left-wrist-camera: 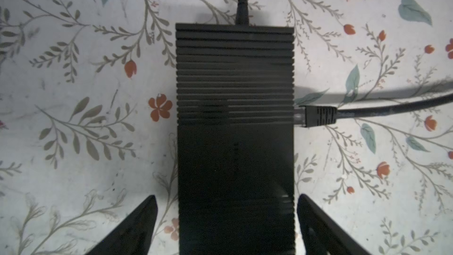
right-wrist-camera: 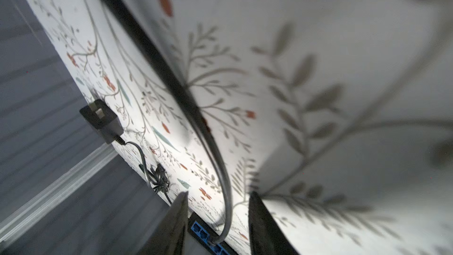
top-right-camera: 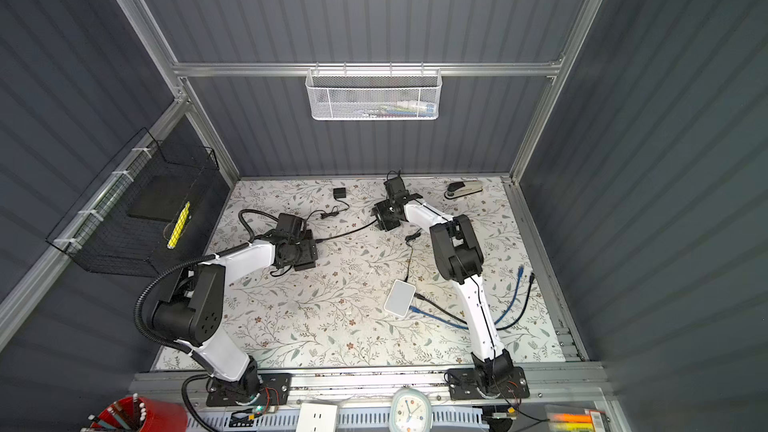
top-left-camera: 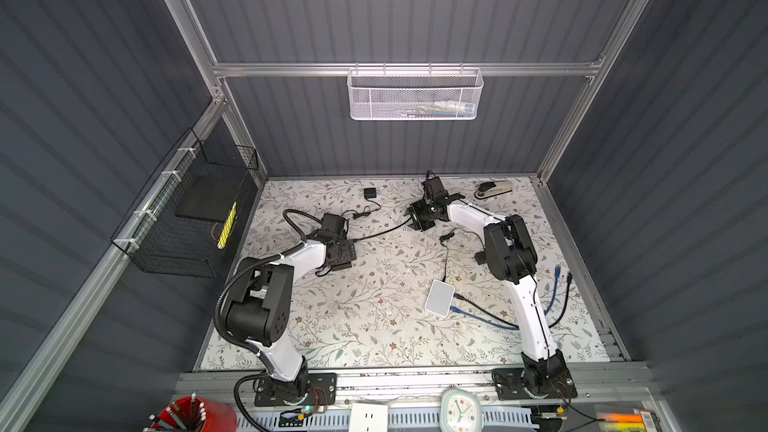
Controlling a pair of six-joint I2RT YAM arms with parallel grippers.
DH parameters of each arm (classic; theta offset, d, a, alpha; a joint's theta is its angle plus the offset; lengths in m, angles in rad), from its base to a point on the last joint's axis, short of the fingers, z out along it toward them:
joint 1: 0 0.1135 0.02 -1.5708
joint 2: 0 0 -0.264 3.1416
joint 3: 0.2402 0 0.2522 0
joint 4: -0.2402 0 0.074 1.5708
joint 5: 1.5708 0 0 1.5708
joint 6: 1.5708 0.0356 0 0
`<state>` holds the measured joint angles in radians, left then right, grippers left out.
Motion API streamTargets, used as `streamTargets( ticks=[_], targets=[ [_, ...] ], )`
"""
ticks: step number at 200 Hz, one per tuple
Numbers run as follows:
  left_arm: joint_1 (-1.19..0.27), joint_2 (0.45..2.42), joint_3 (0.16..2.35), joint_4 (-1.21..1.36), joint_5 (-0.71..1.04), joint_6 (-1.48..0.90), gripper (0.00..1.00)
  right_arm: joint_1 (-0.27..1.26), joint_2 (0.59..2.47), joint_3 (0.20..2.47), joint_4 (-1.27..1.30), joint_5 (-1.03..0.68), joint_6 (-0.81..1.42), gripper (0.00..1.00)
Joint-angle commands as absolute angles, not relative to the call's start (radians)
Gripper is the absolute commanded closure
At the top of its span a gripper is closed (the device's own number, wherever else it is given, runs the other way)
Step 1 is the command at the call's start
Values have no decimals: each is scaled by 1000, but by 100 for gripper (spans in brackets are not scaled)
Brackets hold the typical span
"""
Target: Insert the plug into the switch port
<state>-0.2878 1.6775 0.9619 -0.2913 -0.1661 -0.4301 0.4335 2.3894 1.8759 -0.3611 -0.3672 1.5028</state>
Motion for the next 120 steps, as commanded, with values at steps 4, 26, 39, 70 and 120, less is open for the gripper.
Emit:
streamTargets(
  ticks=[4,26,39,70,120],
  targets=[
    [-279,1548,965,-365,-189,-410,0,431,2286,1840,-448,-347,1421,41],
    [-249,1417,981,-415,-149,-355,0,425,2145,1738,-480,-345,1305,24],
    [-247,1351,1006,-454,-142,-309,0,415,2036,1606,-431,-345,1274,20],
    [-247,1263,1075,-497,-21,-187,0,394,1814,1393,-404,-347,1169,19],
    [-422,1290,1116,-436,370,98,0,351,1342,1114,-394,-163,714,21]
  ],
)
